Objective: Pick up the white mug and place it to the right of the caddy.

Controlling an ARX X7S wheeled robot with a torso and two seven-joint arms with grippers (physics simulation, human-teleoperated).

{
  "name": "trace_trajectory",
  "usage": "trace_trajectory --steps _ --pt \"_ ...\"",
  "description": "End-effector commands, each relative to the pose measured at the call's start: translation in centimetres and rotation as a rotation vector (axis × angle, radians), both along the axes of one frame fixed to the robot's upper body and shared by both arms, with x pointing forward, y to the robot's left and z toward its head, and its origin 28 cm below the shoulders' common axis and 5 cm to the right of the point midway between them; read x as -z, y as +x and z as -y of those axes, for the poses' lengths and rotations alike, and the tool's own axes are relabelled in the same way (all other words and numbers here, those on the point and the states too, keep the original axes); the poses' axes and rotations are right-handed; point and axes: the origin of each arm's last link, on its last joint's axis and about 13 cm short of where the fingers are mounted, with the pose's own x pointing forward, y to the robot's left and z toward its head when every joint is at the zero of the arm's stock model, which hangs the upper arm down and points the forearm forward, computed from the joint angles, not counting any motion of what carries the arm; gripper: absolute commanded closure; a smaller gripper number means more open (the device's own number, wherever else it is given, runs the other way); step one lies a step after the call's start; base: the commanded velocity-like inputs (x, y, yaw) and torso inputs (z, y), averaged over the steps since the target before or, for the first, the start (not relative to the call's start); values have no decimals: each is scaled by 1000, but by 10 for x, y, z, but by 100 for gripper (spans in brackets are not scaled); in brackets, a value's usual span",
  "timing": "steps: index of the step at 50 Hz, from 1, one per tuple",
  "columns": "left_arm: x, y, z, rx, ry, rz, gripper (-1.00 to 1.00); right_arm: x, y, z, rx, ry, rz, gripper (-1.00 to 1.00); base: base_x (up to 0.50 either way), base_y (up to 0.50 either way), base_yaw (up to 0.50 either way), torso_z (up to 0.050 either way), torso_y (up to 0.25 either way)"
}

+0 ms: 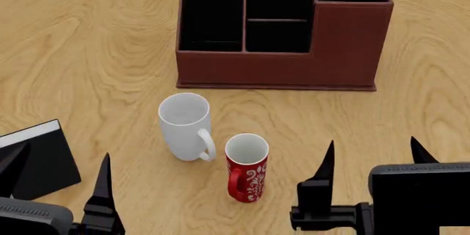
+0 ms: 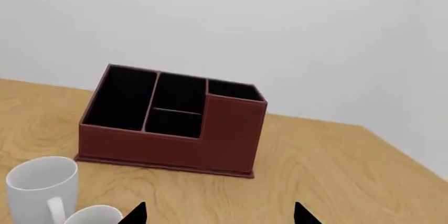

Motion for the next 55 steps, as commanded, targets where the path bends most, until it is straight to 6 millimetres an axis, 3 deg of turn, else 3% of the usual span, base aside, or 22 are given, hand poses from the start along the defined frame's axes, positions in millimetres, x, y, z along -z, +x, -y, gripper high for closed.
trace_trajectory --steps 1,20,55 --pt "-7 -2 1 4 4 18 -100 -7 -2 0 1 -13 13 -100 0 0 0 0 0" --pt "-8 -4 2 10 7 23 -100 -9 -6 1 5 -10 21 -100 154 0 0 0 0" --pt "-10 -4 2 10 -1 27 -100 -11 -8 1 6 -19 33 -100 305 0 0 0 0"
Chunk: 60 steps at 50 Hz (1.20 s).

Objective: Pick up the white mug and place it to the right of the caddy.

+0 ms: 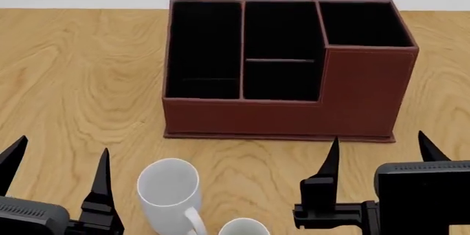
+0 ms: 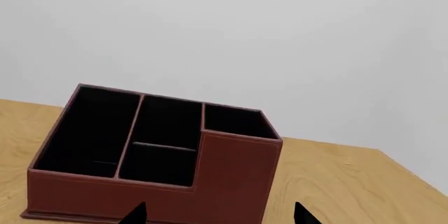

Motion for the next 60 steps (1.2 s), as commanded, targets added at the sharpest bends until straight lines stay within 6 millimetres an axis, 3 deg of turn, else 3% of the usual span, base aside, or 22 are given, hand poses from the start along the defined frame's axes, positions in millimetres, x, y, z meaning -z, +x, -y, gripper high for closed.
trace_trajectory --steps 1,60 --pt "-1 -1 0 1 -3 4 -100 -2 -2 0 1 -4 6 -100 309 0 0 0 0" --pt "-4 -2 1 6 -1 10 -100 -7 -6 0 9 -10 25 -100 309 0 0 0 1"
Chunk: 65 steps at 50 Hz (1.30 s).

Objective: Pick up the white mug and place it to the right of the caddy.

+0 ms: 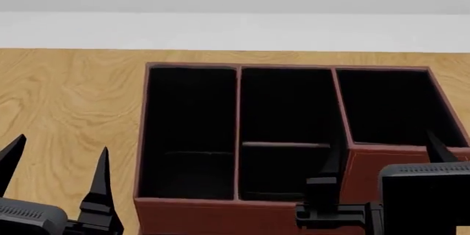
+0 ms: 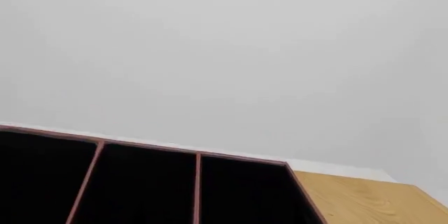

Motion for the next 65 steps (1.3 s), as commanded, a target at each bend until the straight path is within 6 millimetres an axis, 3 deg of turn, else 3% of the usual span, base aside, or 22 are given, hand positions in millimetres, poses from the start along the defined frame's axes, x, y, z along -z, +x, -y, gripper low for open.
trace_trajectory --steps 1,23,32,44,54,65 --pt "-1 0 0 1 0 -1 -100 -1 0 0 0 0 3 -100 312 0 0 0 0" --pt "-2 -2 0 5 -8 -4 -100 -3 -2 1 26 3 17 -100 68 0 0 0 1" --pt "-7 -3 -1 -4 -1 1 -100 -9 -5 -2 -53 -28 -13 -100 0 0 0 0 0" --pt "-17 -7 -2 -31 23 19 -100 -38 -21 -5 -205 -13 -75 -100 0 0 0 0 0" --pt "-21 -11 -2 -37 33 33 -100 -60 -36 -9 -321 -149 -223 -100 0 0 0 0 0" --pt "-28 -17 -3 -42 31 55 -100 -75 -39 -11 -394 -168 -351 -100 0 0 0 0 0"
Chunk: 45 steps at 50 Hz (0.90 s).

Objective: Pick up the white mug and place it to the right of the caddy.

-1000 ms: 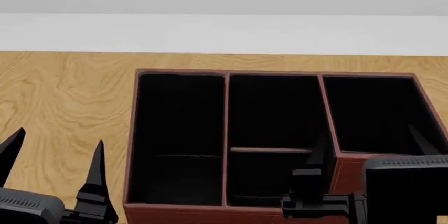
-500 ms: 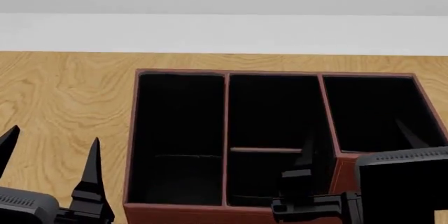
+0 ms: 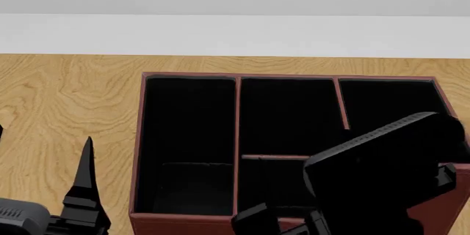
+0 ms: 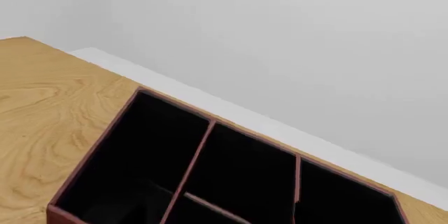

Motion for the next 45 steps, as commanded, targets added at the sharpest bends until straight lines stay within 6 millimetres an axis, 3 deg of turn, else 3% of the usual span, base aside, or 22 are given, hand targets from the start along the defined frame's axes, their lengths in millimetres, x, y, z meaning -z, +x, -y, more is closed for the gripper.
trace_trajectory --steps 1,8,28,45 --pt "-6 -6 -1 -8 2 19 -100 -19 -11 4 -55 -90 -151 -100 0 0 0 0 0" --pt "-8 -7 -1 -6 2 24 -100 -22 -13 4 -97 -149 -246 -100 0 0 0 0 0" --pt "-12 -6 3 0 13 31 -100 -30 -19 3 -204 -99 -489 -100 0 0 0 0 0" --pt "-13 -5 3 7 9 32 -100 -25 -27 0 -247 -97 -555 -100 0 0 0 0 0"
